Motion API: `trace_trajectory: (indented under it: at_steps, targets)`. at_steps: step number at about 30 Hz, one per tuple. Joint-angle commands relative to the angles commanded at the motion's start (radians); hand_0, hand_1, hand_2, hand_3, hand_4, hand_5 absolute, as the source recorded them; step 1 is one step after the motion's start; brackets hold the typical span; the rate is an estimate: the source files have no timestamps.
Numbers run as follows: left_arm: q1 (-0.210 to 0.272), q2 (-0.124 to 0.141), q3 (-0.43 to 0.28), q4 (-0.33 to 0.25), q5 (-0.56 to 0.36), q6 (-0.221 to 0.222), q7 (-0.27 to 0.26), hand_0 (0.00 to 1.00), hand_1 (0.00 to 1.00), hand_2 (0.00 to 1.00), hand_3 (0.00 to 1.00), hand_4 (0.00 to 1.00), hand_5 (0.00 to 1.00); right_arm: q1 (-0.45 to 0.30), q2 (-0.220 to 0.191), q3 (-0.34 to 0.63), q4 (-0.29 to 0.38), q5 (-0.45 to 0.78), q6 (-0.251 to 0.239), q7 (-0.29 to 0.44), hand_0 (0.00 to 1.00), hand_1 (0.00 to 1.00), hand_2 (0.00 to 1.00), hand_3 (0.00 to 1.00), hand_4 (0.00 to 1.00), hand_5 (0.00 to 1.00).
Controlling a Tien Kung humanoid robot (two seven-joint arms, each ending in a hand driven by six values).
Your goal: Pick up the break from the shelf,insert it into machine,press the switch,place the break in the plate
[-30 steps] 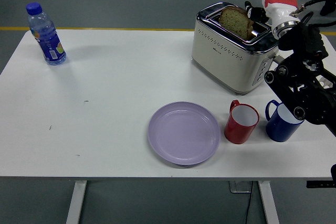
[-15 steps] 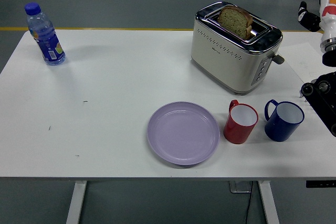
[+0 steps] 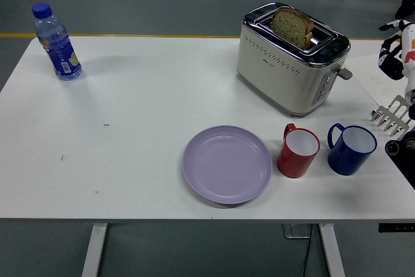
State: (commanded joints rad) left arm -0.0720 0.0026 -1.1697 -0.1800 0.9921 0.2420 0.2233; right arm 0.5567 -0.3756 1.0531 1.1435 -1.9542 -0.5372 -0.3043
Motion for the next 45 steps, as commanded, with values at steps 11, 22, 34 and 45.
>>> trace_trajectory:
  at_steps: [11,22,34,45]
  targets:
    - [0.001,-0.001,-0.002,0.0,0.004,0.0,0.0,0.677,0.647,0.701,0.651,0.476,0.937,-0.03,0.01,-0.051,-0.027,-0.021,0.03,-0.008,0.32,0.29,0.385,0.6,0.315,0.002]
    - [0.005,-0.003,-0.008,0.0,0.019,-0.001,0.005,0.676,0.647,0.7,0.652,0.475,0.939,-0.023,0.03,-0.086,-0.052,-0.019,0.033,-0.001,0.308,0.279,0.378,0.591,0.335,0.002]
    - [0.003,-0.002,-0.004,0.0,0.014,-0.001,0.004,0.676,0.649,0.7,0.653,0.473,0.94,-0.011,0.049,-0.096,-0.081,-0.018,0.033,0.001,0.304,0.277,0.372,0.586,0.291,0.002]
    - [0.0,-0.001,-0.001,0.0,0.007,-0.001,0.003,0.676,0.648,0.7,0.654,0.471,0.941,-0.011,0.063,-0.114,-0.087,-0.016,0.033,0.0,0.302,0.275,0.371,0.58,0.287,0.002]
